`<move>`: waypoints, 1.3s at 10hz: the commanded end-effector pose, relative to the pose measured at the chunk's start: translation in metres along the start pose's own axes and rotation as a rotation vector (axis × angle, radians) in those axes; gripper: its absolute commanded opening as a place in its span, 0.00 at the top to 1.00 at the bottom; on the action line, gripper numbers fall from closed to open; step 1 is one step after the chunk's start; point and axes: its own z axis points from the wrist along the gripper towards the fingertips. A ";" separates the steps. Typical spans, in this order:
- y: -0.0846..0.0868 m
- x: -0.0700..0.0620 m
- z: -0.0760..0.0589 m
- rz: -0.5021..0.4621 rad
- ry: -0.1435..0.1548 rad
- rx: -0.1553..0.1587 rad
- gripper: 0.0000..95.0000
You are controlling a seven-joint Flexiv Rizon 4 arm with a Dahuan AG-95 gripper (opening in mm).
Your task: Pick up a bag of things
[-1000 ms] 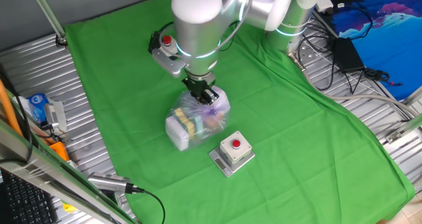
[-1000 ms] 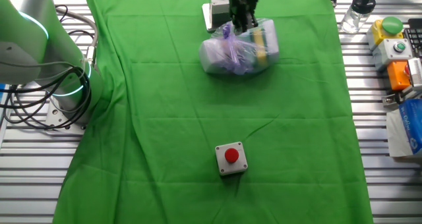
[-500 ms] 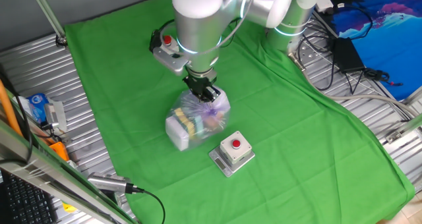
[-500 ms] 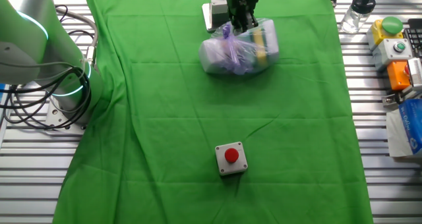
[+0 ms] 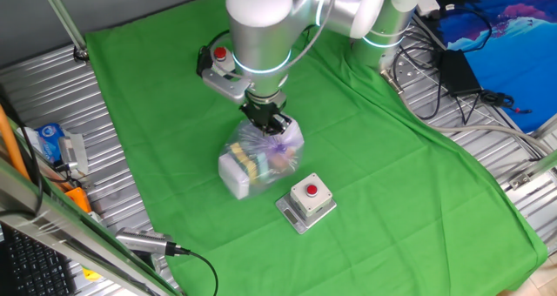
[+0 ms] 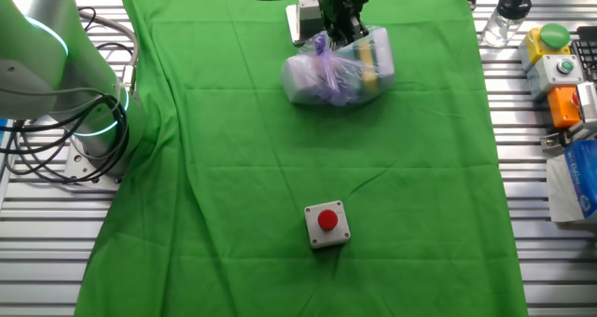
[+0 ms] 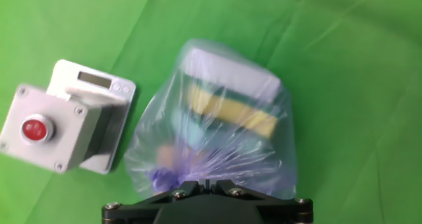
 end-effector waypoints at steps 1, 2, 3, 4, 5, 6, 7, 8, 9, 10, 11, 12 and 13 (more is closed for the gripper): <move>0.002 -0.002 0.001 -0.014 0.050 -0.016 1.00; 0.007 -0.004 0.003 -0.005 0.051 -0.012 1.00; 0.017 -0.005 0.007 0.012 0.051 -0.001 0.80; 0.021 -0.006 0.007 0.012 0.047 0.003 0.60; 0.028 -0.008 0.005 0.009 0.050 0.010 0.60; 0.033 -0.009 0.004 -0.009 0.053 0.033 0.40; 0.036 -0.008 0.005 -0.021 0.069 0.055 0.20; 0.040 -0.006 0.006 -0.032 0.080 0.073 0.20; 0.044 -0.002 0.007 -0.034 0.081 0.081 0.20; 0.047 0.001 0.009 -0.041 0.080 0.091 0.20; 0.050 0.003 0.011 -0.044 0.081 0.097 0.20; 0.053 0.003 0.013 -0.045 0.083 0.100 0.20; 0.056 0.004 0.016 -0.047 0.089 0.116 0.20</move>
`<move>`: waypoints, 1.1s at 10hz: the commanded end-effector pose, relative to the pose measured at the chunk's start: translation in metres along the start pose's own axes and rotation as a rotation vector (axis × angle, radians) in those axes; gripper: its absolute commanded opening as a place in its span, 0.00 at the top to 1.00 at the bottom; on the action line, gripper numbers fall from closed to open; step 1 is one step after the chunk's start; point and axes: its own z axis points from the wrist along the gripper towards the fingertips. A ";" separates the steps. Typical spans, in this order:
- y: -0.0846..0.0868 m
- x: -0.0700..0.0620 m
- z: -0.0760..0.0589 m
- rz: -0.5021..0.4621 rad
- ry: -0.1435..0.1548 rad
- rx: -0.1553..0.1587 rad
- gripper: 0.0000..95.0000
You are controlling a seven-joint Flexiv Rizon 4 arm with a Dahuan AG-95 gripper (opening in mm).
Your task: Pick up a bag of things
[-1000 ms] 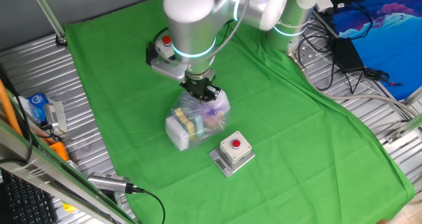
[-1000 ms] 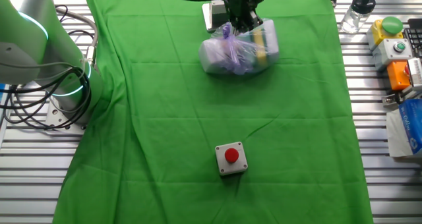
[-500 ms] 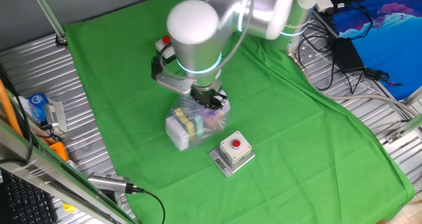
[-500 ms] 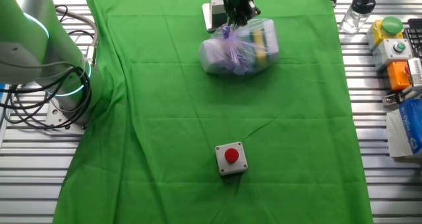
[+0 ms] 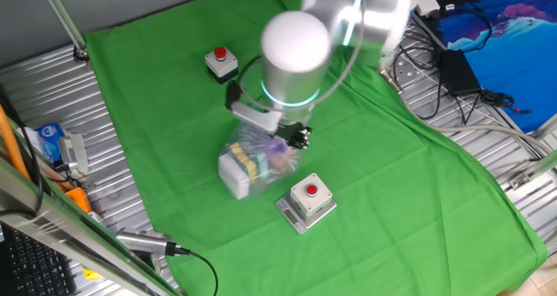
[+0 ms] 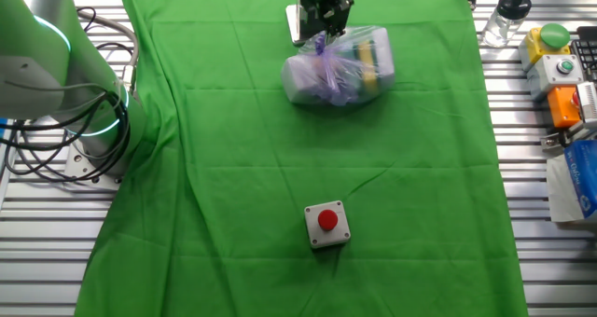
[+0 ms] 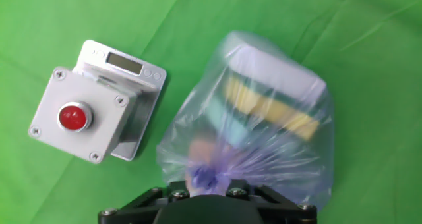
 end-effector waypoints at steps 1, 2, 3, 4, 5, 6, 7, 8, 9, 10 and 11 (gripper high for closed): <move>0.004 -0.001 0.004 -0.004 0.013 0.026 0.20; 0.004 -0.002 0.004 -0.011 0.017 0.033 0.20; 0.004 -0.002 0.005 -0.024 0.016 0.036 0.20; 0.004 -0.002 0.007 -0.032 0.020 0.044 0.40; 0.004 -0.002 0.008 -0.039 0.026 0.056 0.40; 0.004 -0.003 0.010 -0.048 0.040 0.075 0.40; 0.004 -0.003 0.011 -0.052 0.043 0.081 0.40; 0.004 -0.003 0.015 -0.054 0.041 0.087 0.40; 0.004 -0.002 0.017 -0.056 0.040 0.091 0.40; 0.003 -0.001 0.019 -0.058 0.040 0.095 0.40; 0.002 0.000 0.020 -0.060 0.039 0.097 0.40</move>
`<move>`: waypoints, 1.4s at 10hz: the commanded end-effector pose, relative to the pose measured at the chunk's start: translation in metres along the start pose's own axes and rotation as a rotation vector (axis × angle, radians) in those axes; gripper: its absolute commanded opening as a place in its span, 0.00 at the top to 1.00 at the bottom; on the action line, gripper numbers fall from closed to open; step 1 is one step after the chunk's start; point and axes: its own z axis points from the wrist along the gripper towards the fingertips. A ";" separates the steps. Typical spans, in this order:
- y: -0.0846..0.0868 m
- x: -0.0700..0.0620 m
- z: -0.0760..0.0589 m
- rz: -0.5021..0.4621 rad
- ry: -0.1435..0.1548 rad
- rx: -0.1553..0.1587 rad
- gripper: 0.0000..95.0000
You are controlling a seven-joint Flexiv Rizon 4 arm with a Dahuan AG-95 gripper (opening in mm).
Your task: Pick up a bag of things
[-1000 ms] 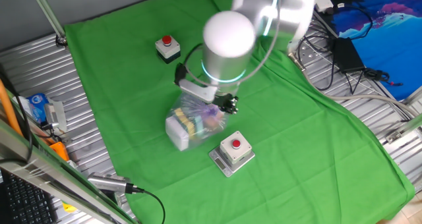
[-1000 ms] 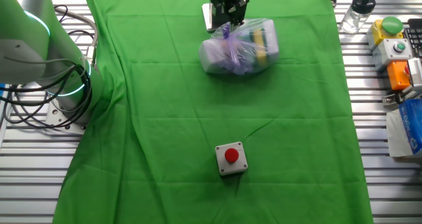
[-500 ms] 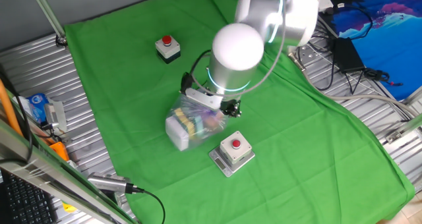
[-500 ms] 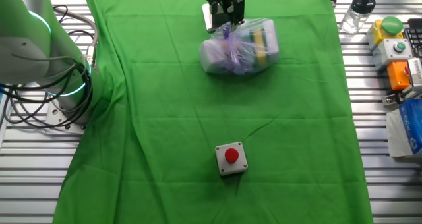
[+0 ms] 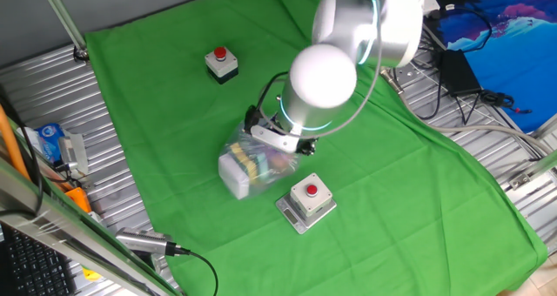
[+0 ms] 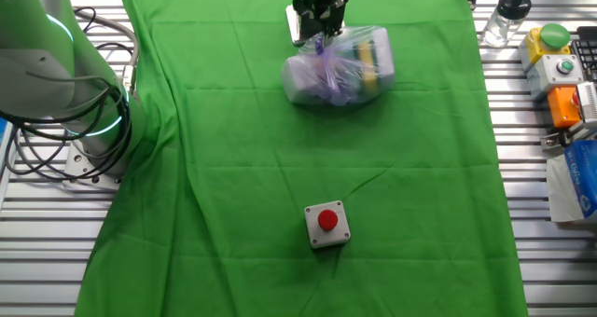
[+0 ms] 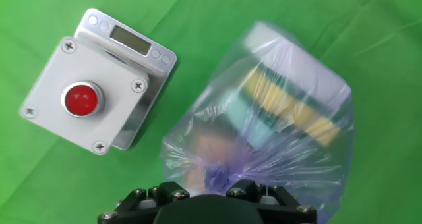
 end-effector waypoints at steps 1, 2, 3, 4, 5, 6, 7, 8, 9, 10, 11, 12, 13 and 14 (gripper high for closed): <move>-0.002 0.006 0.001 -0.006 -0.005 0.005 0.40; -0.003 0.008 0.003 -0.009 -0.007 0.008 0.40; -0.004 0.010 0.004 -0.009 -0.006 0.011 0.40; -0.004 0.010 0.006 -0.008 -0.006 0.014 0.40; -0.004 0.010 0.007 -0.005 -0.008 0.016 0.40; -0.004 0.010 0.008 -0.003 -0.010 0.017 0.40; -0.004 0.010 0.008 -0.002 -0.013 0.018 0.40; -0.004 0.010 0.009 0.000 -0.015 0.019 0.40; -0.004 0.008 0.009 0.003 -0.018 0.018 0.40; -0.003 0.007 0.010 0.002 -0.023 0.018 0.40; -0.002 0.006 0.010 0.006 -0.025 0.019 0.40; -0.001 0.004 0.010 0.010 -0.025 0.019 0.40; -0.001 0.003 0.011 0.014 -0.024 0.021 0.40; -0.001 0.002 0.011 0.015 -0.026 0.022 0.40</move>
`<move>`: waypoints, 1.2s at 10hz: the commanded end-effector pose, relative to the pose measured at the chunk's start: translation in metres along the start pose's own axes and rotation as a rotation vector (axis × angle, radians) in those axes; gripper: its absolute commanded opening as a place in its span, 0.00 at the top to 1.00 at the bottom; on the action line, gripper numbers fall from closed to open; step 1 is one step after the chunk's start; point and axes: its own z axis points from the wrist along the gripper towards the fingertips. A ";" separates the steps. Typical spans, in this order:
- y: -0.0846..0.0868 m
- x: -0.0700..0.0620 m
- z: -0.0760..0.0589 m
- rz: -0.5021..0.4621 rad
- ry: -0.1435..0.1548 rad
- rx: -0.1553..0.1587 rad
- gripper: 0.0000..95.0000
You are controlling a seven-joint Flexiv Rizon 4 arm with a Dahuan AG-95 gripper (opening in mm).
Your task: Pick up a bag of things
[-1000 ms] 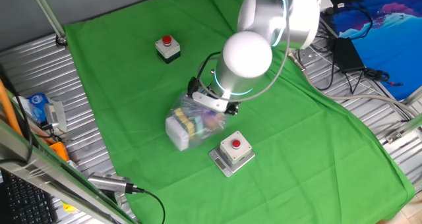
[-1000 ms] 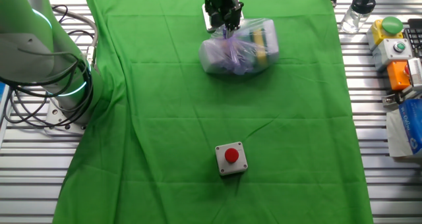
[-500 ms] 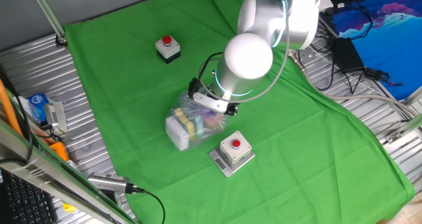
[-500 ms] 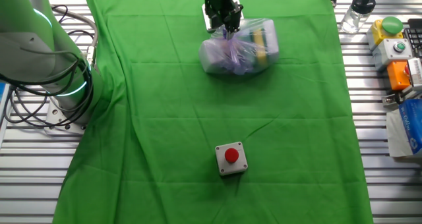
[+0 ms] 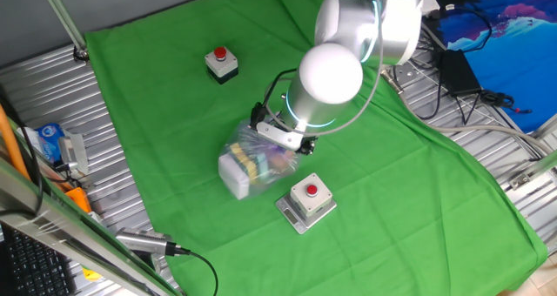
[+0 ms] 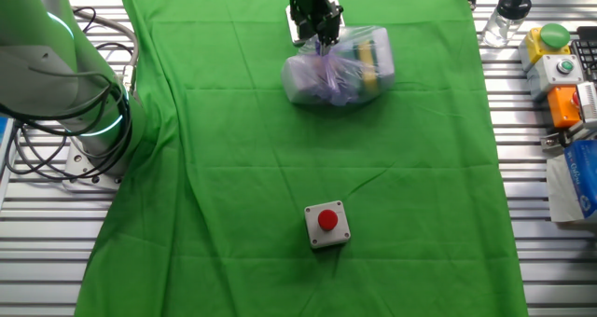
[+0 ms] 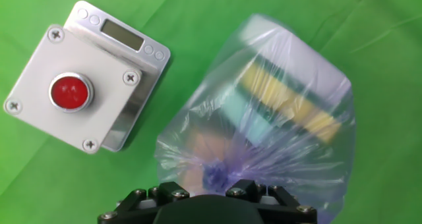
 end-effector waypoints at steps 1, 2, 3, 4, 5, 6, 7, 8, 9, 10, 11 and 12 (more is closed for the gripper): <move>-0.001 -0.001 -0.001 0.001 -0.002 0.002 0.40; -0.002 -0.002 -0.001 0.000 -0.001 0.003 0.40; -0.002 -0.003 -0.001 0.001 0.000 0.005 0.40; -0.002 -0.003 -0.001 0.001 0.000 0.005 0.40; -0.001 -0.004 -0.001 0.004 0.002 0.005 0.40; 0.000 -0.006 0.000 0.009 0.007 0.010 0.60; 0.001 -0.008 0.000 0.011 0.013 0.017 0.60; 0.001 -0.008 0.001 0.010 0.017 0.024 0.60; 0.001 -0.008 0.001 0.007 0.022 0.030 0.60; 0.001 -0.008 0.001 0.006 0.025 0.034 0.60; 0.001 -0.008 0.000 0.003 0.029 0.038 0.60; 0.000 -0.007 0.000 0.001 0.030 0.040 0.60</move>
